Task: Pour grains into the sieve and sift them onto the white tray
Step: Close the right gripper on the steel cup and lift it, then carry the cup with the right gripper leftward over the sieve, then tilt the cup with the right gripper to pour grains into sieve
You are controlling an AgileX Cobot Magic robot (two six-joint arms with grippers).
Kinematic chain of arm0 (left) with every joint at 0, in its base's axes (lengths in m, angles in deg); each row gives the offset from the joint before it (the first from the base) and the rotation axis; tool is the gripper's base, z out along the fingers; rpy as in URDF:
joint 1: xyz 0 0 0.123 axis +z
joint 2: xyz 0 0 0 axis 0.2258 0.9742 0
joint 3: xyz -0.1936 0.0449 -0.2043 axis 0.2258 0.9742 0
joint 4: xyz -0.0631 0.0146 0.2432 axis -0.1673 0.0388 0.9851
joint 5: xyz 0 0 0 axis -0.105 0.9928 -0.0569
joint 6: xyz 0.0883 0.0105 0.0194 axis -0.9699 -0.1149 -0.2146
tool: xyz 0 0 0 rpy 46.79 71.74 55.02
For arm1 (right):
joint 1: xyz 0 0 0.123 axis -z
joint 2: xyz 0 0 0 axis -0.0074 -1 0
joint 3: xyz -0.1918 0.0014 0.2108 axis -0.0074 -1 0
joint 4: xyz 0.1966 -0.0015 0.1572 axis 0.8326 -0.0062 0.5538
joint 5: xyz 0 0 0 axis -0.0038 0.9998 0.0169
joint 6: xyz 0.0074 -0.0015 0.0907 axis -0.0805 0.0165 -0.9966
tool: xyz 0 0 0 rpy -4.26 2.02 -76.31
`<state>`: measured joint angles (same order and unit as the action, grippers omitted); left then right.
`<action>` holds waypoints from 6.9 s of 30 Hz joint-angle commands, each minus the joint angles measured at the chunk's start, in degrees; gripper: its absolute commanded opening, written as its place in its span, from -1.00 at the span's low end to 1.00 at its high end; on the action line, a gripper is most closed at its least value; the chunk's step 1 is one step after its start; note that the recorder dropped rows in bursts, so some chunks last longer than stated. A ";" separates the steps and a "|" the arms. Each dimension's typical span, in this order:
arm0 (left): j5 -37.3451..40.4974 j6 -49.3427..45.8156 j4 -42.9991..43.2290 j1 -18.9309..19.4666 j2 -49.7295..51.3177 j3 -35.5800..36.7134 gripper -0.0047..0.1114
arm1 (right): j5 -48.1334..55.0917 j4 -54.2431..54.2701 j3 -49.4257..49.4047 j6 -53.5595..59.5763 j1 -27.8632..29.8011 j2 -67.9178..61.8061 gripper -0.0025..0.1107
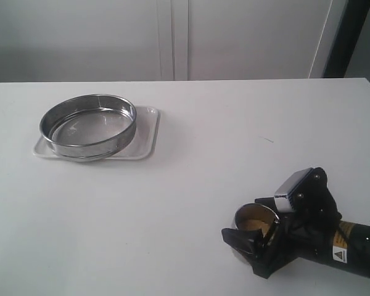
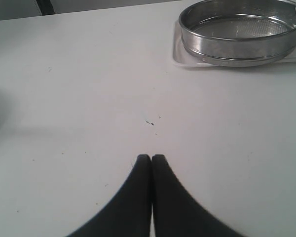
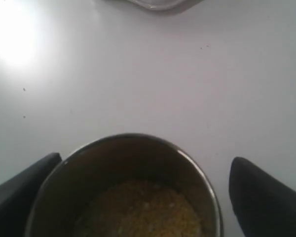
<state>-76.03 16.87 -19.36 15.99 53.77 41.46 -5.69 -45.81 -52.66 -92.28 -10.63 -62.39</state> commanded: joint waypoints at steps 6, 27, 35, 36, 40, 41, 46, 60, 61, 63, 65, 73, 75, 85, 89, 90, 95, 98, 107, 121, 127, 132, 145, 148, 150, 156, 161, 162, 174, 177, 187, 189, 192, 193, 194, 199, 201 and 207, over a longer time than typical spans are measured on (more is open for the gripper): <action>-0.14 0.00 0.00 -0.28 -0.19 -0.15 -0.92 | -2.86 1.67 1.02 6.80 -0.04 -4.49 0.52; -0.14 0.00 0.00 -0.28 -0.19 -0.15 -0.92 | -3.54 4.01 2.34 11.53 -0.04 -8.11 -0.14; -0.14 0.00 0.00 -0.28 -0.19 -0.15 -0.92 | -2.52 3.73 2.34 10.89 -0.04 -8.11 -0.96; -0.14 0.00 0.00 -0.28 -0.19 -0.15 -0.92 | -2.52 3.73 2.34 10.89 -0.04 -8.11 -0.96; -0.14 0.00 0.00 -0.28 -0.19 -0.15 -0.92 | -2.52 3.73 2.34 9.33 -0.04 -8.11 -0.96; -0.14 0.00 0.00 -0.28 -0.19 -0.15 -0.92 | -2.52 3.73 2.34 9.33 -0.04 -8.11 -0.96; -0.14 0.00 0.00 -0.28 -0.19 -0.15 -0.92 | -2.43 3.62 2.34 8.43 -0.04 -7.87 -0.96; -0.14 0.00 0.00 -0.28 -0.19 -0.15 -0.92 | 1.59 3.73 2.34 3.01 -0.04 1.22 -0.96; -0.14 0.00 0.00 -0.28 -0.19 -0.15 -0.92 | 2.49 3.60 2.73 1.90 -0.04 1.71 -0.96; -0.14 0.00 0.00 -0.28 -0.19 -0.15 -0.92 | 4.39 2.31 3.47 -0.23 -0.04 2.81 -0.96; -0.14 0.00 0.00 -0.28 -0.19 -0.15 -0.92 | 4.94 1.01 3.98 -1.78 -0.04 3.60 -0.96; -0.14 0.00 0.00 -0.28 -0.19 -0.15 -0.92 | 7.08 -3.73 6.90 -8.69 -0.04 7.11 -0.96; -0.14 0.00 0.00 -0.28 -0.19 -0.15 -0.92 | 7.47 -5.75 7.97 -11.04 -0.04 7.93 -0.96; -0.14 0.00 0.00 -0.28 -0.19 -0.15 -0.92 | 12.33 -12.81 12.68 -18.92 -1.97 11.29 -0.96; -0.14 0.00 0.00 -0.28 -0.19 -0.15 -0.92 | 17.04 -13.06 15.09 -20.51 -5.76 12.38 -0.96; -0.14 0.00 0.00 -0.28 -0.19 -0.15 -0.92 | 17.76 -13.06 15.69 -20.84 -6.43 12.48 -0.96; -0.14 0.00 0.00 -0.28 -0.19 -0.15 -0.92 | 21.70 -13.06 20.05 -24.56 -10.15 12.48 -0.96; -0.14 0.00 0.00 -0.28 -0.19 -0.15 -0.92 | 24.37 -13.06 22.79 -25.06 -12.84 12.48 -0.96; -0.14 0.00 0.00 -0.28 -0.19 -0.15 -0.92 | 32.39 -13.06 30.58 -29.95 -20.08 12.48 -0.96; -0.14 0.00 0.00 -0.28 -0.19 -0.15 -0.92 | 47.24 -13.87 42.17 -34.15 -28.69 10.75 -0.96; -0.14 0.00 0.00 -0.28 -0.19 -0.15 -0.92 | 54.08 -13.87 50.96 -34.55 -32.04 4.96 -0.96; -0.14 0.00 0.00 -0.28 -0.19 -0.15 -0.92 | 57.44 -13.76 57.89 -35.17 -33.15 -0.98 -0.96; -0.14 0.00 0.00 -0.28 -0.19 -0.15 -0.92 | 66.86 -13.99 73.75 -35.17 -34.32 -12.59 -0.96; -0.14 0.00 0.00 -0.28 -0.19 -0.15 -0.92 | 69.59 -13.99 76.46 -32.98 -34.90 -14.47 -0.96; -0.14 0.00 0.00 -0.28 -0.19 -0.15 -0.92 | 72.19 -13.99 78.58 -31.64 -35.45 -15.58 -0.96; -0.14 0.00 0.00 -0.28 -0.19 -0.15 -0.92 | 75.60 -13.67 84.24 -30.47 -36.69 -19.22 -0.96; -0.14 0.00 0.00 -0.28 -0.19 -0.15 -0.92 | 79.72 -10.55 90.20 -26.69 -37.09 -22.69 -0.96; -0.14 0.00 0.00 -0.28 -0.19 -0.15 -0.92 | 81.04 -8.27 92.27 -22.69 -37.33 -23.94 -0.96; -0.14 0.00 0.00 -0.28 -0.19 -0.15 -0.92 | 94.78 5.49 109.91 0.02 -38.02 -33.92 -0.96; -0.14 0.00 0.00 -0.28 -0.19 -0.15 -0.92 | 95.61 2.30 111.95 0.70 -38.70 -35.54 -0.96; -0.14 0.00 0.00 -0.28 -0.19 -0.15 -0.92 | 100.33 -8.57 117.07 1.31 -40.66 -39.52 -0.96; -0.14 0.00 0.00 -0.28 -0.19 -0.15 -0.92 | 100.84 -8.34 118.20 1.95 -40.66 -40.05 -0.96; -0.14 0.00 0.00 -0.28 -0.19 -0.15 -0.92 | 101.22 -7.89 120.01 4.03 -40.66 -40.95 -0.96; -0.14 0.00 0.00 -0.28 -0.19 -0.15 -0.92 | 101.90 -7.89 120.74 4.99 -40.66 -41.45 -0.96; -0.14 0.00 0.00 -0.28 -0.19 -0.15 -0.92 | 102.84 -7.63 121.45 6.50 -40.66 -41.95 -0.96; -0.14 0.00 0.00 -0.28 -0.19 -0.15 -0.92 | 107.22 -7.64 123.32 11.90 -40.66 -44.22 -0.96; -0.14 0.00 0.00 -0.28 -0.19 -0.15 -0.92 | 106.96 -7.75 123.32 12.19 -40.66 -44.62 -0.96; -0.14 0.00 0.00 -0.28 -0.19 -0.15 -0.92 | 107.74 -11.93 123.41 13.44 -40.66 -45.27 -0.96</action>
<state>-76.03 16.87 -19.36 15.99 53.77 41.46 101.79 -54.42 70.05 -79.65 -51.32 -108.33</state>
